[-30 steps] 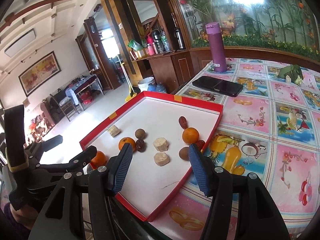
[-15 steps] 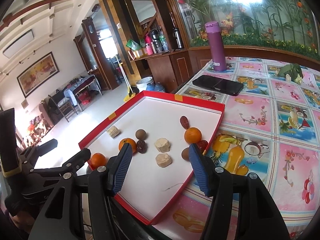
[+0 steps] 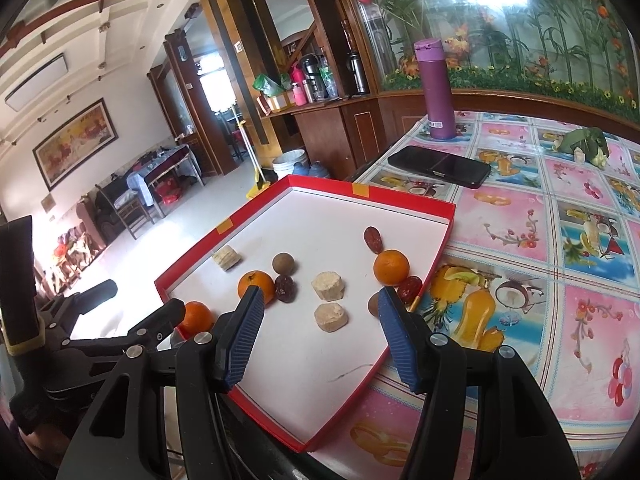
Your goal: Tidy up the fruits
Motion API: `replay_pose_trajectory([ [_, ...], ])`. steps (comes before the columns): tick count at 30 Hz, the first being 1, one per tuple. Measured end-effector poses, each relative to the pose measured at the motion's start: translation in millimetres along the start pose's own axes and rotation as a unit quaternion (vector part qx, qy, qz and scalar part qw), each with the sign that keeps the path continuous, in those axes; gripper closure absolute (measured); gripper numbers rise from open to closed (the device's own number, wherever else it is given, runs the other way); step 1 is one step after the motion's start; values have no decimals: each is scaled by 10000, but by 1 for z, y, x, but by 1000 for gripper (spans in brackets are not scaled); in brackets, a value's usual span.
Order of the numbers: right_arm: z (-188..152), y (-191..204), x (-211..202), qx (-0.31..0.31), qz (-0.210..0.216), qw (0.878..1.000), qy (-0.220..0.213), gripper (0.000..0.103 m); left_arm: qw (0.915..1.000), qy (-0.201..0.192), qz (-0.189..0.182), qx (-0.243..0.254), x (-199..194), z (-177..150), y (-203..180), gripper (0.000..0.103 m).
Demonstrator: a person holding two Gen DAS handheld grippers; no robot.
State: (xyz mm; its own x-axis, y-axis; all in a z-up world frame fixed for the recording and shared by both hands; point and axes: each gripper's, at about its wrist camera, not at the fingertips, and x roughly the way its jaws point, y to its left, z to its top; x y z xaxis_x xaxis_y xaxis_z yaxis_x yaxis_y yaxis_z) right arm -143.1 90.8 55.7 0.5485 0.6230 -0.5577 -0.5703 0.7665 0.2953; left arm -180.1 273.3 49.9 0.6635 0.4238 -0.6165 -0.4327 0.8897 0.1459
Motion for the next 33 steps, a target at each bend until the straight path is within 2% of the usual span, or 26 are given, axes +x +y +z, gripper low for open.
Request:
replay_pose_trajectory([
  [15,-2,0,4,75,-82,9999,4,45,10000,35,-74,-10,2,-4,1,0],
  [33,2,18,16,34,-220,9998,17,45,9998,46,-165,-84,9,-4,19,0],
])
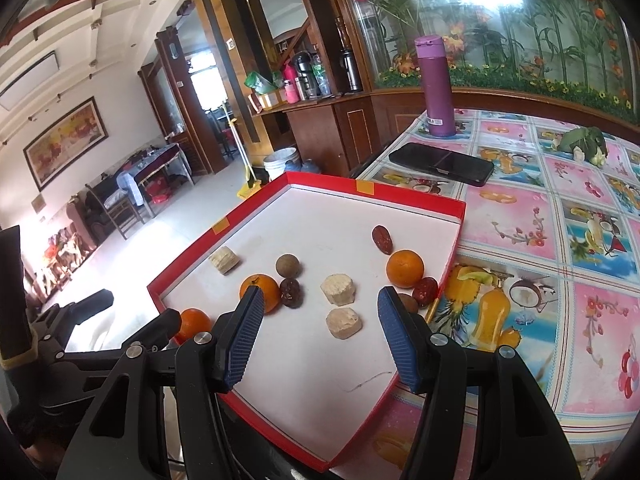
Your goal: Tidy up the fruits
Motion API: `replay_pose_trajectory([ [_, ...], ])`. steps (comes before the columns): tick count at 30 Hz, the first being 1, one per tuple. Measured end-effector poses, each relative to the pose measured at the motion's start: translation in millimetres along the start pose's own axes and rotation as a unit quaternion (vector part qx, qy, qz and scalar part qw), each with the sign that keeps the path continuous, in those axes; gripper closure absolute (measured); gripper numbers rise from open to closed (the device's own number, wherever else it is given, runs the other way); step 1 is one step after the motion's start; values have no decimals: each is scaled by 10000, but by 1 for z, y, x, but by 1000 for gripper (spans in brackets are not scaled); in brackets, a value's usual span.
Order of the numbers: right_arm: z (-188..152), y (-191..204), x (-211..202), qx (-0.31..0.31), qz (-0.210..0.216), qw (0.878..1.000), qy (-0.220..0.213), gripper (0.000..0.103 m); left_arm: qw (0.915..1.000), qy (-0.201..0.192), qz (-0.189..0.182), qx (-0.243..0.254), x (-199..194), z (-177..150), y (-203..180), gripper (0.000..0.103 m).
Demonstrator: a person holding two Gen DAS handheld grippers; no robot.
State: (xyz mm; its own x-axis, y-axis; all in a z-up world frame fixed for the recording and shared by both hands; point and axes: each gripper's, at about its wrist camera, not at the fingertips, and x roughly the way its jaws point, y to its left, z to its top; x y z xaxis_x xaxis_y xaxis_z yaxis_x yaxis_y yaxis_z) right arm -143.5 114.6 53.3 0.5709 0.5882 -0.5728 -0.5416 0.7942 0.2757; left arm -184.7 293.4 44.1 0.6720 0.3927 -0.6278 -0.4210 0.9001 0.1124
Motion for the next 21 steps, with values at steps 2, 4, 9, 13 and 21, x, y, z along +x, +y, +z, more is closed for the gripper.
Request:
replay_pose_trajectory([
  [2,1,3,2,1,-21,10000,1,45,10000,-11,9,14,0,1,1,0],
  [4,1,5,3,13,-33,10000,4,45,10000,-3,4,9,0,1,2,0],
  [9,3,7,8,23,-67,10000,18,45,10000,26,36,-9,2,2,8,0],
  [13,3,9,9,17,-89,10000,21,45,10000,26,35,-3,3,2,9,0],
  [21,3,13,13,-14,-163,9999,35,45,10000,31,-5,5,6,2,14,0],
])
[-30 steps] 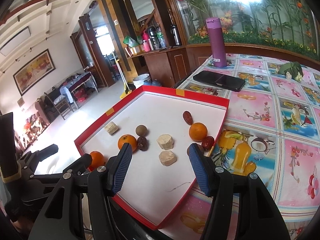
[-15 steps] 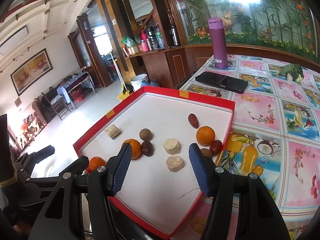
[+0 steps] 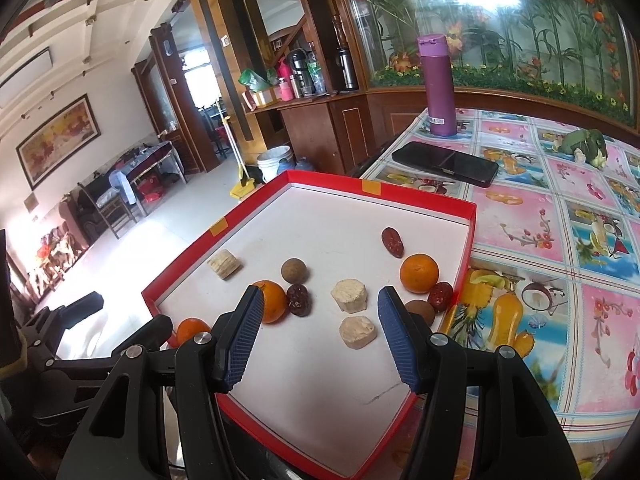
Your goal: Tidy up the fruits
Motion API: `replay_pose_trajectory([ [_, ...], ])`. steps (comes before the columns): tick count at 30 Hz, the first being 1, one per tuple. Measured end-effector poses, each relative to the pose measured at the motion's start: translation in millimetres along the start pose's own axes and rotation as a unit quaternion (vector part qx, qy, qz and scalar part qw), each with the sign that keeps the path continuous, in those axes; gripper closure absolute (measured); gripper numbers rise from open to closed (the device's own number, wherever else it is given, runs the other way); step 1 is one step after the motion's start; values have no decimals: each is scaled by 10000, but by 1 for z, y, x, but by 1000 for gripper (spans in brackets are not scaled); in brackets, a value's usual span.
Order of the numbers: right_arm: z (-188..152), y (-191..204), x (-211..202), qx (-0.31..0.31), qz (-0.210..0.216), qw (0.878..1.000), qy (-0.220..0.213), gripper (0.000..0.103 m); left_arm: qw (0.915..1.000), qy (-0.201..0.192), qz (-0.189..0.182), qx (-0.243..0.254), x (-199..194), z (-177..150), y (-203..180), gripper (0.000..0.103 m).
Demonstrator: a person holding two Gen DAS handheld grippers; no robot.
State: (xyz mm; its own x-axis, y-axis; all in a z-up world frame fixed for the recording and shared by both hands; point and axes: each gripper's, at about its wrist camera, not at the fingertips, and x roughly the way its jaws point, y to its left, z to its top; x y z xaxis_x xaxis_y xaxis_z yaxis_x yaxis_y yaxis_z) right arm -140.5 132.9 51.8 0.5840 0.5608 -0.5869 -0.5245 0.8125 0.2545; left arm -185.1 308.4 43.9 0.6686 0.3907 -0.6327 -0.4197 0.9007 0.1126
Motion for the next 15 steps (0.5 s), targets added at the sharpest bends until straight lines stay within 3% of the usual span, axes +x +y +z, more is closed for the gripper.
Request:
replay_pose_trajectory([
  [15,3,4,4,-37,-68,10000,8,45,10000,-35,-33,-18,0,4,3,0],
])
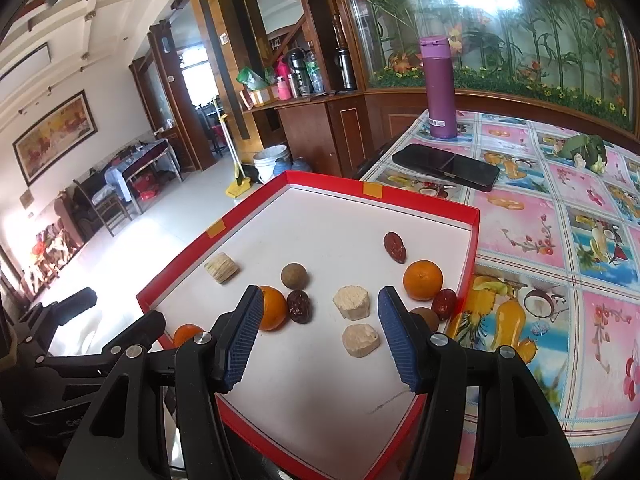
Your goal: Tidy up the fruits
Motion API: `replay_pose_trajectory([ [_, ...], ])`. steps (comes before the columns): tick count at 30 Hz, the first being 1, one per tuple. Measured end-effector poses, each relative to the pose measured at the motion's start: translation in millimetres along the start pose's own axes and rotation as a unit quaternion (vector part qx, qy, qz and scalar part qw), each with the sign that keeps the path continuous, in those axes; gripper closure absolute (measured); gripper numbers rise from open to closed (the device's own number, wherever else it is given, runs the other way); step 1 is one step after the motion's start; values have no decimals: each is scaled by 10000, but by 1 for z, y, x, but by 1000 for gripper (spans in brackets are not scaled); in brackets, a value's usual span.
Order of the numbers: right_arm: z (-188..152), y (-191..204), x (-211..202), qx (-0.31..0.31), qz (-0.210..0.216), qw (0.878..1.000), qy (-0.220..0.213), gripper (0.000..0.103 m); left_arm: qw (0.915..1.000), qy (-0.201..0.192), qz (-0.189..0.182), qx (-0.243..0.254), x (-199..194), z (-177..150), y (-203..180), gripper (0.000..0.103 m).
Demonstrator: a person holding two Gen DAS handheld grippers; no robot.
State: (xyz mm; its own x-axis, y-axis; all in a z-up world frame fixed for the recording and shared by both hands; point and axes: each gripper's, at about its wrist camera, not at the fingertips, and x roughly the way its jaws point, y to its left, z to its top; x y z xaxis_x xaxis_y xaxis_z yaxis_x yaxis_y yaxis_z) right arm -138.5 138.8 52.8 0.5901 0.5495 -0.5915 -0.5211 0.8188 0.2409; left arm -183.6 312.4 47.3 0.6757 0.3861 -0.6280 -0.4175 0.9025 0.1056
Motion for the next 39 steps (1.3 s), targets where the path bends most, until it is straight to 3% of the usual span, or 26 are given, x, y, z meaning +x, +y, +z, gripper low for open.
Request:
replay_pose_trajectory([
  [39,10,-16,22,202,110,9997,121,44,9998,106,138,61,16,15,-6,0],
])
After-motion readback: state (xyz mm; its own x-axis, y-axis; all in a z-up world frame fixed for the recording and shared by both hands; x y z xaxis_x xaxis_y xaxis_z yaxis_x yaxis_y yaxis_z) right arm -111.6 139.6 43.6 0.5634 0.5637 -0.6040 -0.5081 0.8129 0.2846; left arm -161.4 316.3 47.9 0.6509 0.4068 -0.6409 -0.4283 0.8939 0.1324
